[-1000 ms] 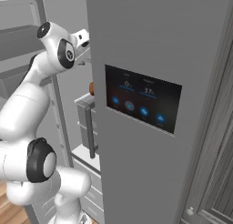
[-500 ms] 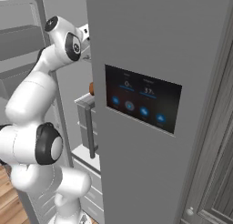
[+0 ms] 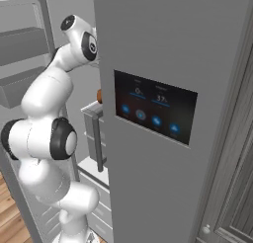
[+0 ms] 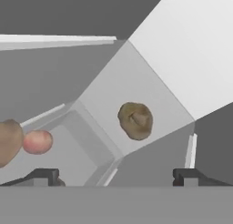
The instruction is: Take the garlic and potato from the highest rack and move them to the second highest rack where the chicken drumstick and peach are located, to maximize freezer space. Close the freezer door after rearranging.
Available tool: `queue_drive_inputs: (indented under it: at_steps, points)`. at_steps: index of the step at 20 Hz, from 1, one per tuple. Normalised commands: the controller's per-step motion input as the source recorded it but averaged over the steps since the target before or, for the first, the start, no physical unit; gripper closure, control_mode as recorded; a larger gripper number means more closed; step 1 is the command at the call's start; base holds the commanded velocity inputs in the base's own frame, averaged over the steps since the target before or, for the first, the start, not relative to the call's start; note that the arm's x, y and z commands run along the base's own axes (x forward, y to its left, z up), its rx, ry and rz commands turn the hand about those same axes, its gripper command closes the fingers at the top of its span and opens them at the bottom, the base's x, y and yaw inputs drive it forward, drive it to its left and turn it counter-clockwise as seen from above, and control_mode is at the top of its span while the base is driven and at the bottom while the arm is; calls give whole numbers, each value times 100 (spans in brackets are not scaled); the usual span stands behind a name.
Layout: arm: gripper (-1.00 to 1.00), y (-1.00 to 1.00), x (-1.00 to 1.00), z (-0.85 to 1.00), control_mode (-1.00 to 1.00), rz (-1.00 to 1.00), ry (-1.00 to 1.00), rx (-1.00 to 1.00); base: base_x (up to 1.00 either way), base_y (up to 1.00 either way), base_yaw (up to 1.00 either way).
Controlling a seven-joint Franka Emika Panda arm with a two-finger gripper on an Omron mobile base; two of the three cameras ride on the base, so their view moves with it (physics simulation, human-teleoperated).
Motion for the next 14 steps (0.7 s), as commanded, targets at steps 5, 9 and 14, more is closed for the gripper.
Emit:
queue_drive_inputs:
  at_steps: [5, 9, 14]
  points:
    - [-100, -21, 52, 0, -100, 0, 24, 0, 0, 0, 0]
    - [-100, -21, 53, -1, -100, 0, 20, 0, 0, 0, 0]
    - [-100, -14, 41, -15, -100, 0, 4, 0, 0, 0, 0]
